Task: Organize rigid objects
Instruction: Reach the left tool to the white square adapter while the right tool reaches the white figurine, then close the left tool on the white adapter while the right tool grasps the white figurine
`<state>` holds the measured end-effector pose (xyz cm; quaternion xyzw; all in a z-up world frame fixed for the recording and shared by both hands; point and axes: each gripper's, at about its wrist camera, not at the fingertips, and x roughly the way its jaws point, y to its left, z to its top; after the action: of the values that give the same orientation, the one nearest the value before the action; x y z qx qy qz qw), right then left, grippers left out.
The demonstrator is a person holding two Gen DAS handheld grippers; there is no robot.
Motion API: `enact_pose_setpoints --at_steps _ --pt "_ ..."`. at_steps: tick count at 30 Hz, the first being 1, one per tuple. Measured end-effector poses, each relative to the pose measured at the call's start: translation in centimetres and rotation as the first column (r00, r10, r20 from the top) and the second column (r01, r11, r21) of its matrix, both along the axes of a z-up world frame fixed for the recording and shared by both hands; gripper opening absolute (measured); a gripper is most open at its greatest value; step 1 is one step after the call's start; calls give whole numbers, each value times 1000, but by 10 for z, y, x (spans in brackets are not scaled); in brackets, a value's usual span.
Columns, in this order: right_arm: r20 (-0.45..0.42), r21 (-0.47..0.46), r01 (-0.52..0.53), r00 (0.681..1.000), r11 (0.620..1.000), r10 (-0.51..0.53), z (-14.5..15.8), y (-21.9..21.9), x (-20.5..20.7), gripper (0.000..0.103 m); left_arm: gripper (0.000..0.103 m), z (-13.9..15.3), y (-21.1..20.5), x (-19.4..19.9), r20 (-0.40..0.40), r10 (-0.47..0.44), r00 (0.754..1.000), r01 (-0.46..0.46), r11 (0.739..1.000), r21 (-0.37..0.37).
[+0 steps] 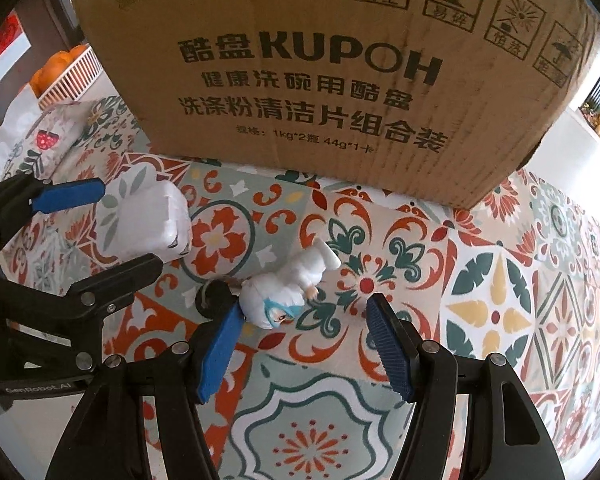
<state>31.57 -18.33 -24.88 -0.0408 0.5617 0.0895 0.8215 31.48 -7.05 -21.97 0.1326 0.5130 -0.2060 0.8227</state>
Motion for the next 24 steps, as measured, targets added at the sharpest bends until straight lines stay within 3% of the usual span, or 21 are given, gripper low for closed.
enact_pose_setpoints --at_steps 7,14,17,21,24 --pt "31 -27 -28 999 999 29 -1 2 10 65 80 -9 -5 17 -20 2 1000 -3 1000 -28" --pt "65 7 -35 997 999 35 -1 -1 20 64 71 -22 -10 24 -52 -6 999 4 999 -46" --pt "77 32 -34 997 999 31 -2 -4 20 60 68 -27 -14 23 -42 -8 999 5 998 -59" --pt "90 33 -54 995 998 51 0 0 19 47 52 -29 -16 24 -35 7 999 -9 998 -70" --pt "100 21 -69 993 997 67 1 7 16 47 52 -28 -14 26 -45 19 999 -23 997 -79"
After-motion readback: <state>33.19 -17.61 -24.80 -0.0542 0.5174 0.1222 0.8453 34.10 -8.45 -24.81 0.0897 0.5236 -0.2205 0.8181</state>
